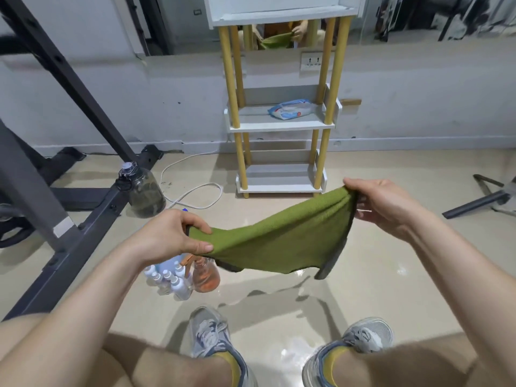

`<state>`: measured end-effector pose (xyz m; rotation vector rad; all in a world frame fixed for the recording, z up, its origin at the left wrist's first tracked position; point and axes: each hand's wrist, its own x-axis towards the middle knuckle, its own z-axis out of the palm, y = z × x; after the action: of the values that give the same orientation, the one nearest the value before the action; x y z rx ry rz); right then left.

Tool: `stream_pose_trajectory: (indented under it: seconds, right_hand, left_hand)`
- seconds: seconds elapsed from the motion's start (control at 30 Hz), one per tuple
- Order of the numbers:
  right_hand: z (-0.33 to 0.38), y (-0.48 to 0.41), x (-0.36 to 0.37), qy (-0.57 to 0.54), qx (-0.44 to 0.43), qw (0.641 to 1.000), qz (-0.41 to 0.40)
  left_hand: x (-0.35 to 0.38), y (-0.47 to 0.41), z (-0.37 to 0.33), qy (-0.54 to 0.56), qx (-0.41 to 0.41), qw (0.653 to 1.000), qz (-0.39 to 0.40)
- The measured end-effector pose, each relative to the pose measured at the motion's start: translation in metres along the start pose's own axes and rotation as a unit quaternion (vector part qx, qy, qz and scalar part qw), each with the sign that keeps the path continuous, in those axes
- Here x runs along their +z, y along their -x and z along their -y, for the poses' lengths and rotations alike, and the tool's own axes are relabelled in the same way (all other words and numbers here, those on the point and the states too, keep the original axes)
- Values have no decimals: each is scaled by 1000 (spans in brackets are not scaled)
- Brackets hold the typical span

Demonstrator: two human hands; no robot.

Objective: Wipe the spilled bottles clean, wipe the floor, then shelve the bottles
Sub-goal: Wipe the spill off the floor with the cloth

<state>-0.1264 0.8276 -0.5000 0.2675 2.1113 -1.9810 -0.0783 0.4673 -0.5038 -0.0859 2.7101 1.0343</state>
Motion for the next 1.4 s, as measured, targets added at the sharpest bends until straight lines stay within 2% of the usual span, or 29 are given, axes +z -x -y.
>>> stream_pose_trajectory:
  seconds: [0.1,0.2,0.23,0.3,0.37,0.4,0.47,0.53,0.6,0.67,0.7,0.77,0.87,0.9,1.0,1.1,1.17,1.23,1.3,1.33,1.4]
  right_hand:
    - [17,-4,-2,130,-18,991,28]
    - [38,-11,-6,241,-59,967,47]
    - [47,-13,-5,291,-80,952,56]
    - [66,-18,6,396,-134,906,69]
    - [87,-23,27,458,-198,865,53]
    - [96,-27,39,460,-221,859,42]
    - [113,-40,66,395,-240,886,39]
    - [125,-55,101,297,-220,926,77]
    - [129,-75,141,242,-202,939,139]
    - [129,-105,173,249,-209,923,207]
    - [127,-122,186,267,-211,907,249]
    - [122,-159,204,319,-219,862,326]
    - [121,-202,219,413,-300,801,313]
    - [124,-210,225,403,-315,803,307]
    - [152,-226,238,338,-247,832,363]
    - [199,-235,248,294,-158,836,436]
    - [230,-232,259,171,-60,870,459]
    - [258,-221,278,-50,108,905,409]
    - [280,-206,298,-211,225,901,306]
    - [293,-198,307,-243,241,900,270]
    - [322,-181,320,-240,228,914,236]
  left_hand:
    - [-18,1,-9,-35,25,999,-12]
    - [-37,-8,-12,-149,45,982,-110]
    - [-43,-12,-13,-149,40,979,-136]
    - [-50,-19,-19,-27,8,990,-136]
    - [-57,-26,-34,128,-36,984,-120]
    - [-60,-32,-42,187,-48,974,-117]
    - [-69,-44,-59,273,-27,954,-121]
    - [-74,-56,-73,333,21,939,-85]
    - [-70,-71,-80,349,63,934,-39]
    - [-61,-101,-72,280,73,955,-64]
    - [-57,-120,-62,207,69,969,-115]
    - [-53,-155,-41,102,47,968,-223]
    - [-63,-195,-12,113,34,957,-265]
    - [-69,-204,-9,111,35,956,-270]
    - [-101,-220,-13,70,36,950,-304]
    - [-149,-228,-28,19,5,949,-314]
    - [-189,-233,-38,11,-12,953,-304]
    - [-229,-236,-48,-6,-11,951,-309]
    - [-262,-240,-58,-20,-20,958,-287]
    - [-275,-239,-63,-16,-24,962,-272]
    - [-301,-238,-67,6,-56,964,-260]
